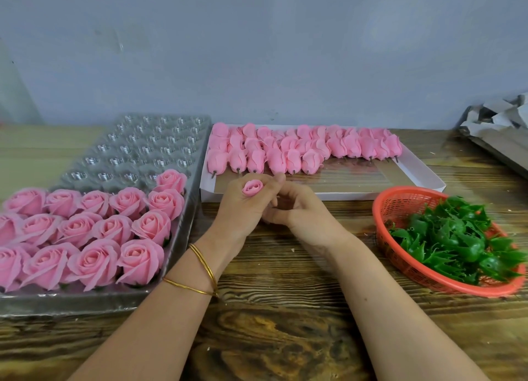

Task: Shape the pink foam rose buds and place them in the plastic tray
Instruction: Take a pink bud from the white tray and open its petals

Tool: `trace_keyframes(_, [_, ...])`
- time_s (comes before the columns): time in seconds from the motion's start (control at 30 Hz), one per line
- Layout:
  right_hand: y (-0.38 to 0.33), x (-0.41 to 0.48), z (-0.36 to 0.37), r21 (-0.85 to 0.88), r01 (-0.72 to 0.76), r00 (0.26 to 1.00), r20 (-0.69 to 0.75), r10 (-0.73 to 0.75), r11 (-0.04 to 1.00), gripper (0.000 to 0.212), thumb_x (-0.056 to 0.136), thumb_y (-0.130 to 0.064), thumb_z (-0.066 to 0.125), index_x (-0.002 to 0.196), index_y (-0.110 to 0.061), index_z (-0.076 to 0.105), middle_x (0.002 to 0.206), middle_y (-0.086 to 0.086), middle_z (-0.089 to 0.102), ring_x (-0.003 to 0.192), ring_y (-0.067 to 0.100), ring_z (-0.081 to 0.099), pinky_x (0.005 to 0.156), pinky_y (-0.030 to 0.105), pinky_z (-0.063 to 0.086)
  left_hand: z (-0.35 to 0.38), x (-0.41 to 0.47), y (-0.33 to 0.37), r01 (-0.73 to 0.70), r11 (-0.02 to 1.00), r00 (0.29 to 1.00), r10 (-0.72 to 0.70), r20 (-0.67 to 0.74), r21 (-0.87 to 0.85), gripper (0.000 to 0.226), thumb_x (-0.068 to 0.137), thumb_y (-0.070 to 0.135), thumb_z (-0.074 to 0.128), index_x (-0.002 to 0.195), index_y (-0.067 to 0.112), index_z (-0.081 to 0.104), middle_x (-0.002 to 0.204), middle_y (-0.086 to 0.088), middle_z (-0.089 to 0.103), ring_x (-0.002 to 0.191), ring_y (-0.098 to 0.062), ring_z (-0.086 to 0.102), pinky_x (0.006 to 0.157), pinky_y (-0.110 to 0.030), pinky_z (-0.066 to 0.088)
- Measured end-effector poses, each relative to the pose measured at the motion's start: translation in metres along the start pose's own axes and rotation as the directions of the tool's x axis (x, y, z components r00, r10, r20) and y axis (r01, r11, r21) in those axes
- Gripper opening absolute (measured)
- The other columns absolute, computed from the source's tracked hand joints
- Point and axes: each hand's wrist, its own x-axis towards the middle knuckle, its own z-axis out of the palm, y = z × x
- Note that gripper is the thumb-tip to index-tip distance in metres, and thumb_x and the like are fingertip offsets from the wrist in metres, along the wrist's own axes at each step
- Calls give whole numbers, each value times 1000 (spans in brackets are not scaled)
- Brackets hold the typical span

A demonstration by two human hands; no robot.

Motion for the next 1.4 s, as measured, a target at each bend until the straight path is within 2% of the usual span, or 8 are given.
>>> trace_keyframes(0.1, [0,-1,1,-25,19,1000,-14,-20,999,28,75,13,70,83,-14,66,80,11,54,82,22,53,88,45,47,2,1,-2,22,1000,999,-22,-43,2,42,86,39,64,48,25,56,52,7,51,61,-10,52,67,-27,45])
trace_keyframes(0.2, [2,0,4,-66,30,998,-61,-34,997,39,71,11,77,105,0,62,84,7,61,82,18,59,86,41,52,4,2,-4,67,998,994,-68,-88,-14,48,93,37,59,47,25,55,53,5,52,62,-12,55,72,-33,49])
trace_keyframes(0.43, [2,1,4,-42,43,994,-99,-47,998,32,76,13,70,105,0,63,86,8,63,82,20,59,79,31,52,2,1,-4,34,999,999,-34,-12,-14,39,87,51,59,71,15,63,68,-4,56,71,-16,56,69,-31,46])
trace_keyframes(0.73, [3,0,4,62,40,999,-3,-40,997,21,86,11,62,98,-5,67,85,9,61,87,22,55,88,40,47,-3,1,-2,-4,1000,1000,4,-21,8,33,76,49,67,54,25,58,56,11,56,63,-4,57,65,-18,48])
trace_keyframes(0.97, [4,1,5,6,29,996,-90,-28,1000,40,72,14,74,107,3,61,89,10,62,85,21,59,90,44,52,2,2,-3,55,998,996,-58,-69,-40,44,86,48,60,49,24,57,60,-4,54,68,-18,56,74,-32,50])
trace_keyframes(1.13, [2,1,6,-1,14,994,-108,-14,1000,30,75,14,72,100,9,57,90,16,62,86,24,60,88,42,53,3,1,-2,84,995,995,-86,-42,-58,40,81,56,61,56,25,59,67,-9,55,70,-16,57,73,-31,50])
trace_keyframes(1.3, [2,1,5,52,17,998,-68,-13,998,45,79,18,63,120,0,62,99,27,68,90,24,62,85,37,52,-2,0,0,46,998,999,-45,21,-51,25,74,53,69,73,28,73,70,5,69,73,-8,67,65,-22,53])
trace_keyframes(1.4, [3,1,4,139,8,999,-40,-3,990,39,81,18,60,110,-7,68,91,16,68,92,23,63,90,40,51,-4,0,-1,43,999,999,-43,10,-11,13,73,45,73,69,33,71,72,7,70,76,-9,67,68,-25,53])
